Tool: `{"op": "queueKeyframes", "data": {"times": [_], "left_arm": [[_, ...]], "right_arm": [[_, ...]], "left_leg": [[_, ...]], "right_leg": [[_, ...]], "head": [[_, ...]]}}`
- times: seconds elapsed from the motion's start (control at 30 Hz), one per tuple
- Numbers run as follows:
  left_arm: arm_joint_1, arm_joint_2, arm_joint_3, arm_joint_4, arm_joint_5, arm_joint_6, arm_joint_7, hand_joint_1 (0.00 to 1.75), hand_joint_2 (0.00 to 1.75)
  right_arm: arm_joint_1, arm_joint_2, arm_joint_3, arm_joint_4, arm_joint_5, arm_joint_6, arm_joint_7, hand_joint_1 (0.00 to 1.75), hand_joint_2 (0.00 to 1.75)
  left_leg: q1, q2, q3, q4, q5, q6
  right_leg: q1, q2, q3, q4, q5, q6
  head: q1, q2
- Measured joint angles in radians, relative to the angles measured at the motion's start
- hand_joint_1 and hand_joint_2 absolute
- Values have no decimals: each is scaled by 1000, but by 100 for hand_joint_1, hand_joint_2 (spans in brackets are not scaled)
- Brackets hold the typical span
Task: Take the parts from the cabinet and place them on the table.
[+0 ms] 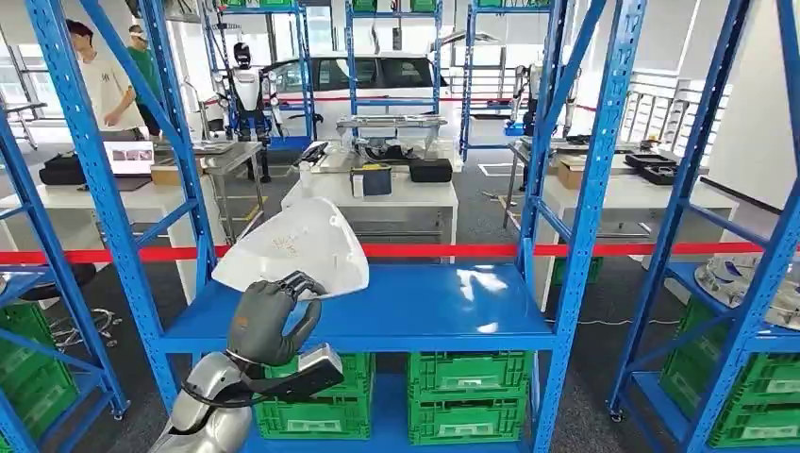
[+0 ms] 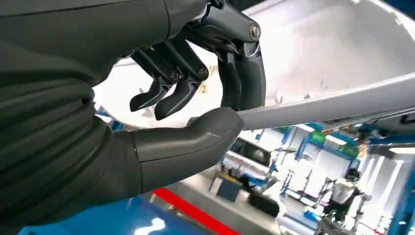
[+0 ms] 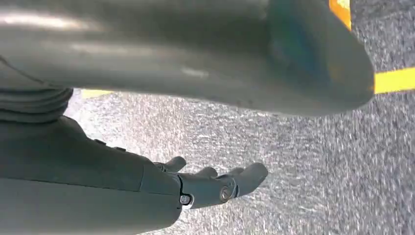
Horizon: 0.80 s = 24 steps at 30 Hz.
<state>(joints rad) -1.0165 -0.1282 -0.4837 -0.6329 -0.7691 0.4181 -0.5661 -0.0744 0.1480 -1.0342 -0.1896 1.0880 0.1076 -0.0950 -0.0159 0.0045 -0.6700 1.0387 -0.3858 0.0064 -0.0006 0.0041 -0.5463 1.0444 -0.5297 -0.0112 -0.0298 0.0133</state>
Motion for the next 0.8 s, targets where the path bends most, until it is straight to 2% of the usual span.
{"op": "queueKeyframes", "data": {"times": [0.03, 0.07, 0.1, 0.17, 0.2, 0.23, 0.27, 0.3, 0.33, 0.37, 0.4, 0.43, 0.5, 0.53, 0.57, 0.6, 0.63, 0.67, 0.7, 0.73, 0.77, 0.8], "left_arm": [[-2, 0, 0, 0, 0, 0, -1, 175, 175], [-3, 0, 0, 2, 0, 0, -1, 175, 175], [-5, 1, 0, 3, 0, -1, -1, 175, 175], [-10, 1, 0, 6, 0, 0, 0, 175, 175], [-10, 1, 0, 8, 0, 0, 0, 175, 175], [-9, 1, 0, 11, 0, 0, -2, 175, 175], [-9, 1, 0, 14, 0, 0, -4, 175, 175], [-9, 1, 0, 15, 0, 0, -6, 175, 175], [-9, 0, 0, 16, 0, 1, -8, 175, 175], [-10, 1, 0, 15, 0, 2, -8, 175, 175], [-11, 1, 0, 15, 0, 3, -8, 175, 175], [-11, -2, 0, 14, 0, 3, -9, 175, 175], [-12, -1, 0, 16, -2, 5, -8, 175, 175], [-12, -1, 0, 17, -2, 5, -9, 175, 175], [-13, -1, 0, 18, -2, 5, -8, 175, 175], [-13, -3, 0, 18, -3, 5, -8, 175, 175], [-14, -4, 0, 19, -3, 5, -7, 175, 175], [-14, -3, 0, 19, -4, 5, -7, 175, 175], [-13, -3, 0, 21, -5, 5, -7, 175, 175], [-12, -3, 0, 24, -5, 5, -7, 175, 175], [-11, -3, 0, 25, -5, 5, -7, 175, 175], [-11, -2, 0, 27, -6, 5, -7, 175, 175]], "right_arm": [[1, 0, 0, 0, -1, 0, 0, 0, 0], [0, 2, 0, 0, -1, 0, 0, 0, 0], [0, 2, -1, 0, -2, 1, 1, 0, 0], [0, 2, -1, 0, -2, 4, 1, 0, 0], [1, 2, -1, 0, -1, 5, 1, 0, 0], [0, 2, -1, 0, -1, 6, 1, 0, 0], [0, 2, -1, 0, -1, 6, 1, 0, 0], [0, 2, -1, 0, -1, 7, 1, 0, 0], [0, 2, -2, 0, -1, 7, 1, 0, 0], [0, 2, -2, 0, 0, 7, 1, 0, 0], [1, 2, -2, 0, 0, 7, 1, 0, 0], [1, 2, -2, 0, 0, 7, 1, 0, 0], [0, 2, -3, 0, 0, 8, 0, 0, 0], [0, 2, -3, 0, 0, 9, 0, 0, 0], [1, 2, -5, 0, 0, 10, 0, 0, 0], [2, 2, -6, 0, 0, 10, 0, 0, 0], [3, 3, -8, 0, 0, 10, 0, 0, 0], [2, 3, -8, 0, 0, 10, -1, 0, 0], [2, 3, -8, 0, 0, 10, -2, 0, 0], [2, 3, -10, 0, 0, 8, -2, 0, 0], [2, 3, -11, 0, 0, 8, -2, 0, 0], [2, 3, -13, 0, 0, 8, -2, 0, 0]], "left_leg": [[-3, -1, -4, -3, 8, -7], [0, -5, -12, 7, -7, -14], [1, -6, -26, 38, -56, -22], [11, -5, -67, 180, -164, -35], [15, -5, -85, 255, -200, -40], [19, -5, -89, 302, -207, -44], [22, -5, -71, 301, -187, -47], [25, -5, -32, 260, -154, -48], [26, -5, 22, 188, -126, -48], [28, -5, 90, 98, -116, -47], [29, -7, 149, 7, -152, -44], [19, -13, 167, -10, -150, -32], [13, -12, 149, -15, -141, -17], [11, -12, 144, -18, -135, -5], [17, -8, 143, -26, -120, 10], [15, -5, 136, -27, -112, 17], [15, -6, 122, -26, -100, 25], [12, -6, 109, -26, -92, 28], [9, -5, 95, -25, -82, 31], [6, -5, 82, -22, -74, 32], [4, -6, 70, -20, -67, 31], [3, -6, 58, -15, -62, 31]], "right_leg": [[-8, 0, -5, -7, 12, -8], [-13, -5, -8, -12, 25, -12], [-14, -5, -16, -14, 35, -18], [-15, -6, -40, -14, 55, -19], [-15, -7, -54, -13, 64, -18], [-15, -8, -67, -13, 74, -16], [-17, -8, -80, -12, 84, -13], [-18, -8, -92, -11, 93, -10], [-20, -7, -102, -10, 102, -6], [-22, -6, -108, -10, 109, -1], [-21, -5, -111, -9, 115, 7], [-22, -5, -112, -11, 123, 14], [-25, -5, -111, -20, 140, 30], [-27, -5, -113, -25, 147, 40], [-32, -4, -118, -21, 144, 45], [-30, -4, -130, 1, 108, 44], [-29, -3, -155, 67, 41, 44], [-28, -4, -181, 145, -11, 44], [-25, -3, -205, 226, -51, 44], [-22, -3, -218, 283, -64, 43], [-19, -3, -210, 295, -52, 39], [-14, -3, -178, 262, -22, 34]], "head": [[0, 0], [1, 0], [-3, 0], [-3, 0], [-3, 0], [-4, 0], [-3, 0], [-4, 0], [-3, 0], [-4, 0], [-5, 0], [-3, 0], [-3, 0], [-3, 0], [-3, 0], [-2, 0], [-1, 0], [-1, 0], [0, 0], [0, 0], [0, 0], [0, 0]]}}
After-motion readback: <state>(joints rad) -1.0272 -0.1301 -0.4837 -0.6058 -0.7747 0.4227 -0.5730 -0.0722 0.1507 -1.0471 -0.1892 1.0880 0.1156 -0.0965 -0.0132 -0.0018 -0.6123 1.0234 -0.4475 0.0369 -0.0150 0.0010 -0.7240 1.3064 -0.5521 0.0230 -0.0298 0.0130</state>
